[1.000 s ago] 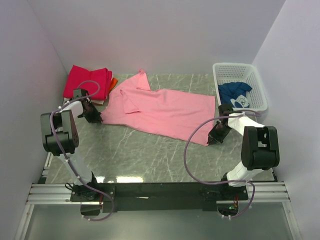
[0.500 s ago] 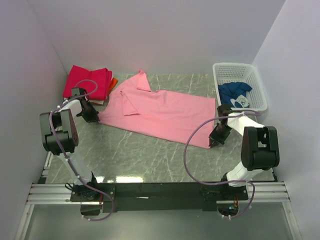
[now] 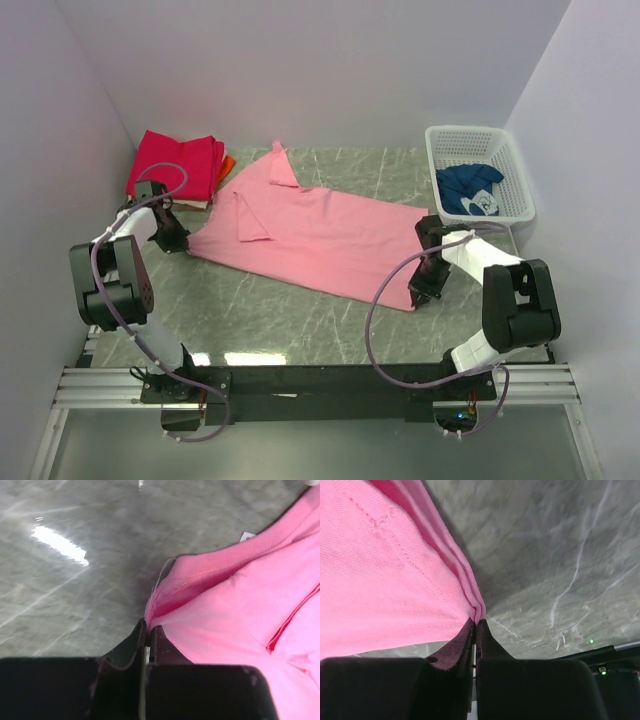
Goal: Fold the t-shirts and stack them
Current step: Fold the tshirt
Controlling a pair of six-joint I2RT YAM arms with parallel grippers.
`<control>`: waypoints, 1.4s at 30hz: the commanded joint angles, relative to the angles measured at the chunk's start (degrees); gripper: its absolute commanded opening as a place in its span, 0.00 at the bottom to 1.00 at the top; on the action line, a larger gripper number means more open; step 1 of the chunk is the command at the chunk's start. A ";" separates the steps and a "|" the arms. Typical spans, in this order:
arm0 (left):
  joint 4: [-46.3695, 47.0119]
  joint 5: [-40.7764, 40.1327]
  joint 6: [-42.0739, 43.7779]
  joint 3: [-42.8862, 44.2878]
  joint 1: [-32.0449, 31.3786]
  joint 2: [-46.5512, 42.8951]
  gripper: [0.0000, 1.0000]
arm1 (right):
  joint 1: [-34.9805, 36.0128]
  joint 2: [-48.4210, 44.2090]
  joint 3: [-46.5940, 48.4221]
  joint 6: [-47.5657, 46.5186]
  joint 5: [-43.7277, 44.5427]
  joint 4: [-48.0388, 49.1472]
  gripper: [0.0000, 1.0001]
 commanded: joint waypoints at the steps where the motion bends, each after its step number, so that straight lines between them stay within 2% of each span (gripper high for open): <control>1: -0.24 -4.20 0.87 -1.30 1.77 -2.98 0.03 | 1.90 -2.90 -1.68 2.33 3.30 -4.08 0.00; 3: -0.76 -4.46 1.04 -1.39 1.94 -3.33 0.11 | 2.86 -3.69 -2.12 2.95 3.21 -4.34 0.00; 4: -1.02 -4.55 1.22 -1.30 1.95 -3.42 0.30 | 2.96 -3.96 -2.47 3.04 3.30 -4.35 0.00; 5: -1.20 -4.90 1.22 -1.30 2.03 -3.68 0.39 | 3.13 -4.22 -2.56 3.04 3.30 -4.52 0.01; 6: -1.38 -5.08 1.31 -1.21 1.95 -3.86 0.47 | 3.13 -4.22 -2.56 3.04 3.47 -4.61 0.07; 7: -1.99 -5.43 1.31 -0.69 1.95 -4.04 0.59 | 3.04 -4.22 -2.13 3.04 3.82 -4.96 0.15; 8: -2.60 -7.00 1.65 0.27 1.86 -4.56 0.66 | 3.13 -4.31 -1.08 2.95 4.96 -6.18 0.37; 10: -3.83 -8.41 2.53 2.38 1.60 -5.09 0.68 | 3.04 -4.49 1.64 2.60 5.84 -7.07 0.46; 14: -4.19 -10.09 3.24 6.16 -2.25 -7.28 0.68 | 3.04 -3.35 7.97 1.55 7.17 -9.00 0.52; 17: -4.63 -9.57 4.12 9.59 -8.13 -7.20 0.68 | 3.13 -2.03 13.33 0.14 7.78 -9.88 0.52; 21: -2.96 -4.91 4.47 10.92 -15.62 -4.75 0.65 | 3.04 -0.53 18.69 -2.14 7.09 -7.52 0.52; 29: -1.82 2.21 -0.54 9.95 -18.79 2.89 0.59 | 2.78 -0.18 19.50 -1.80 1.37 -2.15 0.52; 42: -0.06 3.01 -3.43 11.09 -22.40 9.41 0.52 | 0.76 -3.35 15.19 -3.56 -0.21 -1.27 0.52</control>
